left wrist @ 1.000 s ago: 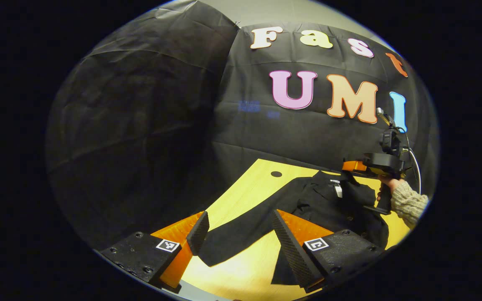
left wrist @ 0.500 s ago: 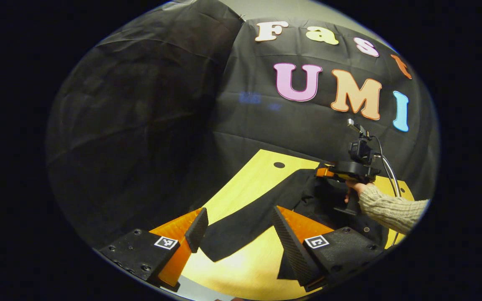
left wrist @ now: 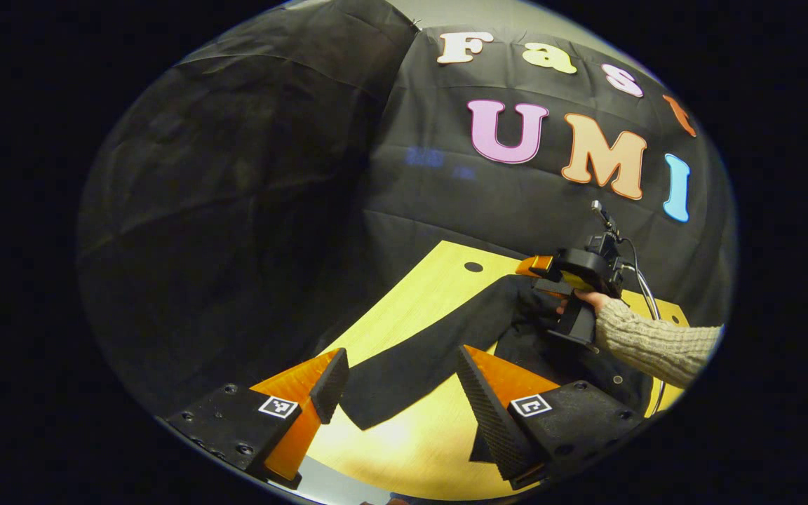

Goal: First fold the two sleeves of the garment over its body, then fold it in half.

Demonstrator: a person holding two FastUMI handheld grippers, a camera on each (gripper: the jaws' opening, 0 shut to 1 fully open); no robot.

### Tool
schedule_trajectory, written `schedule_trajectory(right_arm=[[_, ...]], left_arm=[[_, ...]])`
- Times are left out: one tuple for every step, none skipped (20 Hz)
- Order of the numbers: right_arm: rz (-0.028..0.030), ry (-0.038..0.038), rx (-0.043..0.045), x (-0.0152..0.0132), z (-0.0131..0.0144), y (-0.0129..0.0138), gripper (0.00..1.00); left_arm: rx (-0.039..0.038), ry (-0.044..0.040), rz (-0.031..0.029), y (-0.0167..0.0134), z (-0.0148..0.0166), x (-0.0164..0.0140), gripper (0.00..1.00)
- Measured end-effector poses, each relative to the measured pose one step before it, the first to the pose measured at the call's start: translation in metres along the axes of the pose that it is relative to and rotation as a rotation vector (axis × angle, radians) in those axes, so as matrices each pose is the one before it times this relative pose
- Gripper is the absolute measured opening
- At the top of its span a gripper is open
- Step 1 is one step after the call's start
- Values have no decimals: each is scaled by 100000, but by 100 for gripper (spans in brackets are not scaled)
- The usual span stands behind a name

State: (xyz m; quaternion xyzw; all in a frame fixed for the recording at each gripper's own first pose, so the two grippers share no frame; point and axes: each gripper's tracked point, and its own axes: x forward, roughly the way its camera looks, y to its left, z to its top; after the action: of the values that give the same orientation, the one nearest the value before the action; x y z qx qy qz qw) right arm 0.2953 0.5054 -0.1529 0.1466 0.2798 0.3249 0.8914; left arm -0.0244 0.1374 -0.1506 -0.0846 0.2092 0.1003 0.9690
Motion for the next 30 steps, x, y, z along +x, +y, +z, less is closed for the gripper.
schedule_trajectory(right_arm=[[2157, -3515, -308, -449, 1094, 798, 87], [1830, -4540, -714, -689, 1545, 913, 87], [1530, -5146, -824, -854, 1758, 778, 88], [1549, -4596, -686, -1222, 1972, 805, 93], [549, -4426, -457, -776, 1287, 632, 97], [-294, -3765, -611, -987, 1672, 120, 97], [-593, -3284, -958, -1030, 1524, -125, 98], [-577, -4084, -1502, -1065, 1664, -14, 98], [-365, -3660, -2238, -1203, 1834, 6, 98], [-503, -2910, -1902, -1313, 1420, -244, 98], [-145, -1369, -1529, -1084, 943, -341, 98], [-641, -577, -797, -1074, 519, -614, 97], [-1082, -312, -230, -1466, 766, -285, 97], [-1073, -313, -338, -1297, 630, -661, 98], [-2228, -880, -1145, -1362, 600, -876, 94], [-2954, -930, -1711, -1289, 389, -1093, 98], [-2586, -733, -2237, -1288, 276, -1104, 93], [-3024, -543, -2526, -1300, 247, -1093, 97], [-2021, -415, -2102, -1282, 62, -1050, 93], [-1717, 1145, -1231, -1361, -126, -815, 97], [-1629, 1800, -981, -1369, -353, -903, 93], [-1792, 1105, -1136, -1139, 28, -958, 93], [-2493, 74, -1385, -1143, 361, -1144, 96], [-2028, 326, -867, -1126, 225, -981, 92], [-1497, -92, -1057, -978, 46, -792, 92], [-1633, 433, -1088, -1007, 91, -787, 92], [-1653, -3, -1313, -959, 101, -815, 96], [-1766, -136, -1332, -839, 169, -888, 97], [-1551, -303, -1100, -720, 187, -751, 92], [-1362, -195, -362, -646, 144, -628, 92]], left_arm=[[-428, 668, 502, 295, -263, 138, 94], [-493, 645, 764, 228, -301, 87, 94], [-549, 89, 251, 86, 94, 57, 94], [-323, 215, 253, 13, -98, 82, 94], [-19, 496, 373, 174, -129, 374, 94], [75, 257, 352, 169, -124, 320, 94], [47, 675, 735, 330, -194, 399, 94], [-166, 908, 894, 436, -547, 180, 94], [-412, 1043, 1021, 424, -263, 675, 94], [-405, 1320, 810, 421, -361, 582, 94], [-322, 1478, 557, 227, -578, 363, 94], [-327, 1243, 626, 338, -449, 450, 94], [-213, 1530, 180, 220, -506, 423, 94], [207, 1414, 752, 241, -541, 477, 94], [591, 1289, 657, 367, -619, 605, 94], [1146, 1277, 458, 296, -624, 522, 94], [884, 1084, 417, 215, -502, 505, 94], [667, 1665, -69, 77, -668, 494, 94], [302, 1700, -141, -97, -683, 363, 94], [-387, 1802, -288, -149, -598, 435, 94], [-252, 1853, 146, 112, -802, 299, 94], [-197, 1760, 786, 156, -693, 397, 94], [-508, 1461, 53, 6, -533, 370, 94], [-632, 843, 92, -80, -428, 305, 94], [-114, 1290, 313, 141, -596, 346, 94], [301, 1701, 395, 39, -606, 212, 94], [497, 1051, 421, 105, -509, 230, 94], [570, 814, 669, 82, -375, 284, 95], [651, 1012, 1124, 17, -286, -51, 95], [1777, -1859, -322, -66, 350, -41, 96]])
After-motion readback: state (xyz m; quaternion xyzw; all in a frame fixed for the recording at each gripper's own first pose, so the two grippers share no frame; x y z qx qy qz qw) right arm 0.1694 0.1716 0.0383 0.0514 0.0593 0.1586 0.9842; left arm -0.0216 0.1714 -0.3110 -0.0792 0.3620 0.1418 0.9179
